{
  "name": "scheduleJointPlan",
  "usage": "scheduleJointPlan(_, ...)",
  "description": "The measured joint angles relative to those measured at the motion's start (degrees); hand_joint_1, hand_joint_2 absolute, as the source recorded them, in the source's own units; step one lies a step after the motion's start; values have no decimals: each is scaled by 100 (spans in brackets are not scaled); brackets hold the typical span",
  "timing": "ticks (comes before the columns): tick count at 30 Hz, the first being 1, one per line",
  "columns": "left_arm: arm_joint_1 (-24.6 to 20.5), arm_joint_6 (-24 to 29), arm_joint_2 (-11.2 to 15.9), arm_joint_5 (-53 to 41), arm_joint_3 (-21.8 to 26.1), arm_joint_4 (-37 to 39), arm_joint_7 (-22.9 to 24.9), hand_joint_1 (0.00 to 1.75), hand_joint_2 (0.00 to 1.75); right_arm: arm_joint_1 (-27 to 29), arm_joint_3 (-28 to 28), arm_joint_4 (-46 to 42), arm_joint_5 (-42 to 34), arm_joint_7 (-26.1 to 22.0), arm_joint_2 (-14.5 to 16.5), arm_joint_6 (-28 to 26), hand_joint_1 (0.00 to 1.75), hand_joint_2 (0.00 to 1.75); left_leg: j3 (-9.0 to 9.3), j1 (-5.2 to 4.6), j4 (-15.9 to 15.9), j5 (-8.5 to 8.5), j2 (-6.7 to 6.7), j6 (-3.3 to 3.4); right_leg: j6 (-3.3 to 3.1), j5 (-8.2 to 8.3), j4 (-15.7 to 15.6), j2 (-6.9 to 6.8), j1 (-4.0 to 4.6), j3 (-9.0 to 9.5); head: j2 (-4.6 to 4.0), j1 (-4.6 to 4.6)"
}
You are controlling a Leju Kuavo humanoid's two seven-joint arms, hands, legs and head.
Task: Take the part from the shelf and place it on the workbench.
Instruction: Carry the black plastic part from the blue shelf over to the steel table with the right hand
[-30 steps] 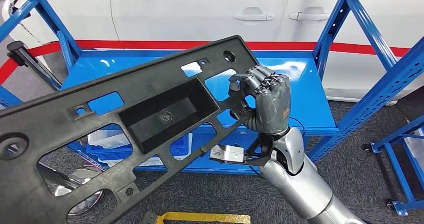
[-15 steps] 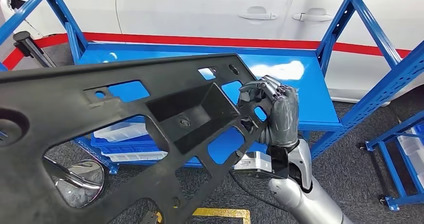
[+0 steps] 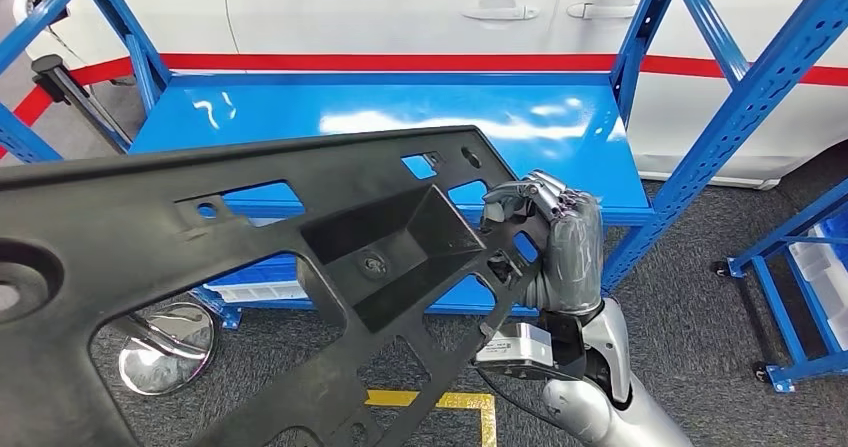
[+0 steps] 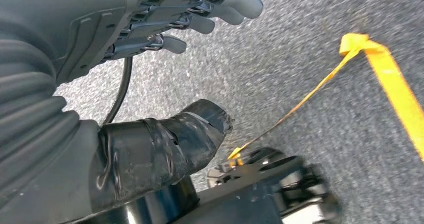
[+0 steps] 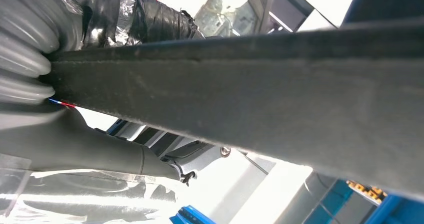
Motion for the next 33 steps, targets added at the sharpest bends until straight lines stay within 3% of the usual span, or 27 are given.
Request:
scheduleJointPlan(1, -6, -5, 1, -1, -1, 0, 3, 0, 175, 9, 0, -21, 13, 18, -10, 5, 175, 175, 296, -19, -335, 130, -2, 45, 3, 52, 2, 0, 7, -54, 0, -1)
scheduleJointPlan(3, -31, -29, 3, -2, -2, 0, 10, 0, 175, 20, 0, -77, 49, 56, -27, 21, 175, 175, 890, -69, -1148, 138, -2, 136, 38, 150, -6, -5, 19, -118, 0, 3)
scheduleJointPlan(5, -52, -59, 4, -6, -3, 0, 21, 0, 175, 34, 0, -130, 70, 84, -36, 50, 175, 175, 1115, -115, -1572, 65, -5, 194, 103, 259, -49, -17, 1, -133, 1, -5)
scheduleJointPlan(7, -48, -80, 3, -10, -5, 0, 35, 0, 175, 61, 0, -168, 70, 105, -50, 71, 175, 175, 1071, -114, -1668, 196, 7, 246, 171, 317, -95, -18, -15, -148, 1, -18)
scheduleJointPlan(8, -45, -88, 3, -13, -5, 0, 42, 0, 175, 77, 0, -183, 69, 120, -60, 74, 175, 175, 1039, -99, -1713, 278, 22, 282, 200, 213, -47, -16, -14, -176, 1, -18)
scheduleJointPlan(10, -44, -105, 0, -16, -6, 0, 52, 0, 175, 104, 0, -198, 63, 142, -78, 74, 175, 175, 922, -71, -1765, 444, 53, 344, 249, -313, 380, -15, -20, -291, 0, -1)
scheduleJointPlan(11, -44, -114, -3, -17, -6, 0, 61, 0, 175, 116, 0, -202, 58, 147, -84, 72, 175, 175, 834, -71, -1755, 508, 57, 362, 275, -611, 733, -16, -24, -364, 0, 7)
scheduleJointPlan(12, -43, -122, -5, -17, -6, 0, 72, 0, 175, 130, 0, -204, 54, 148, -90, 70, 175, 175, 741, -70, -1735, 568, 61, 362, 302, -808, 1097, -16, -34, -422, 0, 7)
scheduleJointPlan(13, -42, -128, -8, -17, -6, 0, 82, 0, 175, 143, 0, -204, 49, 148, -97, 69, 175, 175, 644, -68, -1706, 622, 66, 353, 330, -860, 1374, -16, -49, -436, 0, 7)
scheduleJointPlan(14, -41, -133, -9, -16, -6, 0, 91, 0, 175, 153, 0, -204, 44, 148, -104, 69, 175, 175, 542, -62, -1664, 672, 69, 339, 359, -774, 1486, -16, -71, -369, 0, 7)
scheduleJointPlan(16, -43, -141, -9, -12, -6, 0, 102, 0, 175, 163, 0, -204, 29, 148, -114, 68, 175, 175, 330, -39, -1537, 745, 72, 293, 416, -473, 1139, -17, -130, 45, 0, 7)
scheduleJointPlan(17, -45, -145, -9, -8, -6, 0, 108, 0, 175, 163, 0, -204, 13, 148, -115, 66, 175, 175, 227, -35, -1457, 769, 68, 262, 441, -454, 763, -13, -140, 338, 0, 10)
scheduleJointPlan(19, -46, -150, -7, -1, -6, 0, 121, 0, 175, 172, 0, -210, -35, 137, -117, 60, 175, 175, 91, -39, -1332, 819, 53, 191, 396, -581, 199, 4, -128, 693, 0, -2)
scheduleJointPlan(20, -46, -151, -7, 3, -6, 0, 128, 0, 175, 178, 0, -214, -63, 126, -119, 57, 175, 175, 52, -42, -1311, 860, 44, 154, 346, -643, 90, 14, -104, 729, 0, -10)
scheduleJointPlan(22, -32, -153, -4, 10, -6, 0, 141, 0, 175, 188, 0, -216, -108, 98, -122, 56, 175, 175, 1, -23, -1303, 932, 28, 78, 215, -566, 76, 5, -99, 632, 0, -19)
scheduleJointPlan(23, -24, -154, -3, 14, -7, 0, 145, 0, 175, 192, 0, -216, -122, 86, -122, 55, 175, 175, -49, -10, -1253, 843, 23, 45, 154, -501, 76, -7, -100, 568, 0, -29)
scheduleJointPlan(25, -12, -154, 0, 16, -8, 0, 148, 0, 175, 195, 0, -215, -133, 71, -122, 54, 175, 175, -190, 11, -872, 359, 20, -6, 67, -355, 55, -31, -111, 411, 0, -58)
scheduleJointPlan(27, -17, -154, 0, 15, -8, 0, 148, 0, 175, 199, 0, -215, -135, 66, -122, 54, 175, 175, -313, 15, -214, -189, 21, -30, 41, -209, 55, -34, -96, 225, 0, -80)
scheduleJointPlan(28, -20, -154, 0, 15, -8, 0, 148, 0, 175, 201, 0, -215, -135, 64, -122, 54, 175, 175, -320, 15, 64, -290, 21, -30, 39, -135, 59, -37, -85, 123, 0, -82)
scheduleJointPlan(29, -21, -154, 0, 15, -8, 0, 148, 0, 175, 204, 0, -215, -135, 63, -122, 53, 175, 175, -259, 14, 210, -243, 20, -20, 39, -62, 64, -39, -74, 24, 0, -82)
scheduleJointPlan(30, -22, -154, 0, 16, -8, 0, 149, 0, 175, 207, 0, -215, -135, 62, -122, 52, 175, 175, -114, 9, 184, -90, 20, 2, 42, 8, 67, -41, -62, -69, 0, -82)
scheduleJointPlan(32, -32, -153, 3, 25, -8, 0, 160, 0, 175, 211, 0, -215, -135, 61, -122, 43, 175, 175, 456, -21, -400, 147, 18, 87, 59, 139, 69, -39, -45, -211, 0, -81)
scheduleJointPlan(33, -43, -152, 6, 32, -8, 0, 167, 0, 175, 212, 0, -215, -137, 60, -122, 34, 175, 175, 797, -46, -855, 120, 17, 129, 78, 198, 68, -40, -39, -250, 0, -81)
